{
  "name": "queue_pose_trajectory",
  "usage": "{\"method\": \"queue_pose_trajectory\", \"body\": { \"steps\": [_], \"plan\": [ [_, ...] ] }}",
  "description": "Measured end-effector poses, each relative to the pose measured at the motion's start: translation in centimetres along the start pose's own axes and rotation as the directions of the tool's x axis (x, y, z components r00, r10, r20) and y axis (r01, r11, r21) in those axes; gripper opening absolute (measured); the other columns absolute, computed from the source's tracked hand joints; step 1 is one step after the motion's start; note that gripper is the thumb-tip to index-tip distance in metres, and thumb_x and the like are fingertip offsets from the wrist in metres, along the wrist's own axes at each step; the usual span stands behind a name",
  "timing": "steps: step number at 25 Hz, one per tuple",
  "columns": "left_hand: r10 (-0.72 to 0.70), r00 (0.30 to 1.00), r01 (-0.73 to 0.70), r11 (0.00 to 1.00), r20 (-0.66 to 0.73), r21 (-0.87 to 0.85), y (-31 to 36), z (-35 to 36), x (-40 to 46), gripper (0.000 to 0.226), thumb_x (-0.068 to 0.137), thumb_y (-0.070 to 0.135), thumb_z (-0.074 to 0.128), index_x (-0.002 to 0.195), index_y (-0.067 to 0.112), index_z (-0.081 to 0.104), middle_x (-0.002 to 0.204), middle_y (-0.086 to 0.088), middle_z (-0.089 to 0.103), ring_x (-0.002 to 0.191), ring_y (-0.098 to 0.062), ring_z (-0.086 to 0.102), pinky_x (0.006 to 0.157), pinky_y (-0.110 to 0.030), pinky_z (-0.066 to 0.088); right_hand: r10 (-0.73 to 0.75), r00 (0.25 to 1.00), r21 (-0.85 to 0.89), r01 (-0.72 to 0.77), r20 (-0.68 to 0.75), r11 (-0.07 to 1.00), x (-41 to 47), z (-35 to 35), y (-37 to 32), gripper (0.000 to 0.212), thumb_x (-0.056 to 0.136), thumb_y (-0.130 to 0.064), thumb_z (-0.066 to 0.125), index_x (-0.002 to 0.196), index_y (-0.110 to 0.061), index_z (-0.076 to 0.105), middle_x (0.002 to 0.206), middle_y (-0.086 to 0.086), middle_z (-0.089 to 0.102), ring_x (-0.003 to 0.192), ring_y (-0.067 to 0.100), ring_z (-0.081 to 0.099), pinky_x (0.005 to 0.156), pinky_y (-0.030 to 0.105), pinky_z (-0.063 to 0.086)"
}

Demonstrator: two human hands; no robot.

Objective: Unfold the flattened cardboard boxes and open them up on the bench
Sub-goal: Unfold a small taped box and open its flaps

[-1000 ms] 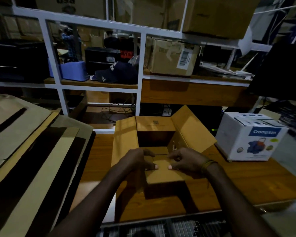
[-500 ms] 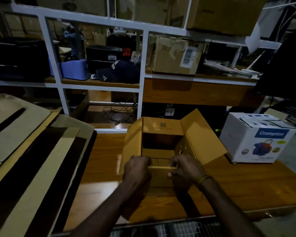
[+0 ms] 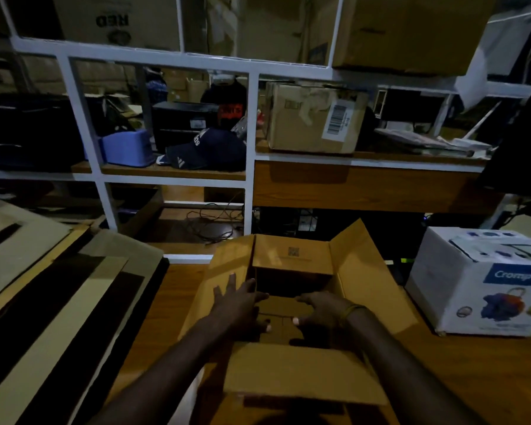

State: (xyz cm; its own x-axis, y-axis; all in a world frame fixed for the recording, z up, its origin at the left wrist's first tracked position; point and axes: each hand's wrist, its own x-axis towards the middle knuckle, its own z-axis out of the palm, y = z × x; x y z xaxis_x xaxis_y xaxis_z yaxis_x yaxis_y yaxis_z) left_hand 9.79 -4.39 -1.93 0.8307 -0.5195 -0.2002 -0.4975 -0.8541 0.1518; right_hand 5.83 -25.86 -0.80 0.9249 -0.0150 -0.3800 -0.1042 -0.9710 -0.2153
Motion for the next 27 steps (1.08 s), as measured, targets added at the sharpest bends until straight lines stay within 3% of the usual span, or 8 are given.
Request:
{"method": "queue_pose_trajectory", "body": {
  "steps": [4, 9, 13, 16, 19, 23, 27],
  "plan": [
    [-0.016, 1.0, 0.018, 0.985, -0.014, 0.171, 0.3, -1.1, 4.7, 0.076, 0.086, 0.062, 0.058, 0.151, 0.036, 0.029, 0.163, -0.005, 0.015, 0.149, -0.042, -0.01, 0.115, -0.064, 0.003, -0.008, 1.0, -0.072, 0.006, -0.019, 0.997, 2.9, -1.6, 1.5, 0.082, 0.092, -0.05, 0.06, 0.156, -0.017, 0.021, 0.16, 0.006, 0.026, 0.145, 0.027, 0.028, 0.115, 0.038, 0.031],
    [-0.084, 0.996, 0.091, 0.974, -0.042, 0.209, 1.9, -2.0, 7.6, 0.073, 0.088, 0.059, 0.056, 0.151, 0.033, 0.03, 0.16, -0.009, 0.027, 0.149, -0.041, -0.007, 0.115, -0.063, 0.0, -0.122, 0.992, -0.1, 0.12, -0.015, 0.988, 5.2, -3.1, 3.3, 0.088, 0.093, -0.047, 0.061, 0.157, -0.014, 0.01, 0.162, 0.009, 0.021, 0.145, 0.028, 0.028, 0.114, 0.036, 0.03],
    [-0.144, 0.978, 0.166, 0.975, -0.149, 0.15, 3.6, -1.9, 9.0, 0.079, 0.09, 0.06, 0.053, 0.155, 0.037, 0.014, 0.162, -0.004, 0.017, 0.15, -0.04, -0.004, 0.113, -0.066, 0.007, -0.191, 0.972, -0.058, 0.185, -0.134, 0.981, 6.0, -4.3, 5.2, 0.091, 0.092, -0.049, 0.061, 0.157, -0.026, 0.0, 0.164, 0.001, 0.007, 0.148, 0.026, 0.02, 0.116, 0.038, 0.029],
    [-0.161, 0.962, 0.183, 0.979, -0.219, 0.084, 3.6, -3.1, 10.6, 0.085, 0.091, 0.059, 0.052, 0.155, 0.039, 0.0, 0.164, -0.004, 0.004, 0.149, -0.042, 0.005, 0.109, -0.068, 0.021, -0.164, 0.965, -0.08, 0.151, -0.204, 0.985, 7.7, -6.2, 6.1, 0.094, 0.091, -0.055, 0.059, 0.156, -0.032, -0.006, 0.165, 0.002, -0.001, 0.151, 0.029, 0.008, 0.118, 0.045, 0.026],
    [-0.181, 0.956, 0.194, 0.98, -0.23, 0.038, 2.9, -4.0, 13.1, 0.092, 0.092, 0.055, 0.054, 0.152, 0.042, -0.014, 0.164, -0.002, -0.016, 0.148, -0.043, 0.003, 0.107, -0.069, 0.026, -0.111, 0.958, -0.096, 0.088, -0.265, 0.991, 9.5, -7.4, 6.7, 0.096, 0.091, -0.053, 0.06, 0.155, -0.035, -0.011, 0.163, -0.001, -0.016, 0.15, 0.03, -0.01, 0.119, 0.053, 0.017],
    [-0.166, 0.951, 0.178, 0.984, -0.259, 0.024, 2.3, -4.1, 16.3, 0.091, 0.094, 0.051, 0.054, 0.15, 0.046, -0.017, 0.16, 0.001, -0.028, 0.149, -0.041, -0.005, 0.109, -0.071, 0.021, -0.11, 0.93, -0.109, 0.076, -0.351, 0.991, 11.6, -7.8, 8.7, 0.09, 0.095, -0.048, 0.057, 0.154, -0.038, -0.01, 0.16, -0.002, -0.027, 0.149, 0.031, -0.019, 0.118, 0.06, 0.005],
    [-0.222, 0.95, 0.226, 0.974, -0.217, -0.011, 1.6, -5.0, 19.0, 0.088, 0.093, 0.049, 0.057, 0.149, 0.052, -0.011, 0.159, 0.004, -0.031, 0.149, -0.043, -0.005, 0.11, -0.072, 0.019, -0.099, 0.92, -0.059, 0.083, -0.379, 0.995, 13.5, -8.3, 9.6, 0.084, 0.097, -0.035, 0.059, 0.155, -0.039, -0.001, 0.159, 0.002, -0.029, 0.149, 0.034, -0.017, 0.119, 0.059, 0.006]
  ]
}}
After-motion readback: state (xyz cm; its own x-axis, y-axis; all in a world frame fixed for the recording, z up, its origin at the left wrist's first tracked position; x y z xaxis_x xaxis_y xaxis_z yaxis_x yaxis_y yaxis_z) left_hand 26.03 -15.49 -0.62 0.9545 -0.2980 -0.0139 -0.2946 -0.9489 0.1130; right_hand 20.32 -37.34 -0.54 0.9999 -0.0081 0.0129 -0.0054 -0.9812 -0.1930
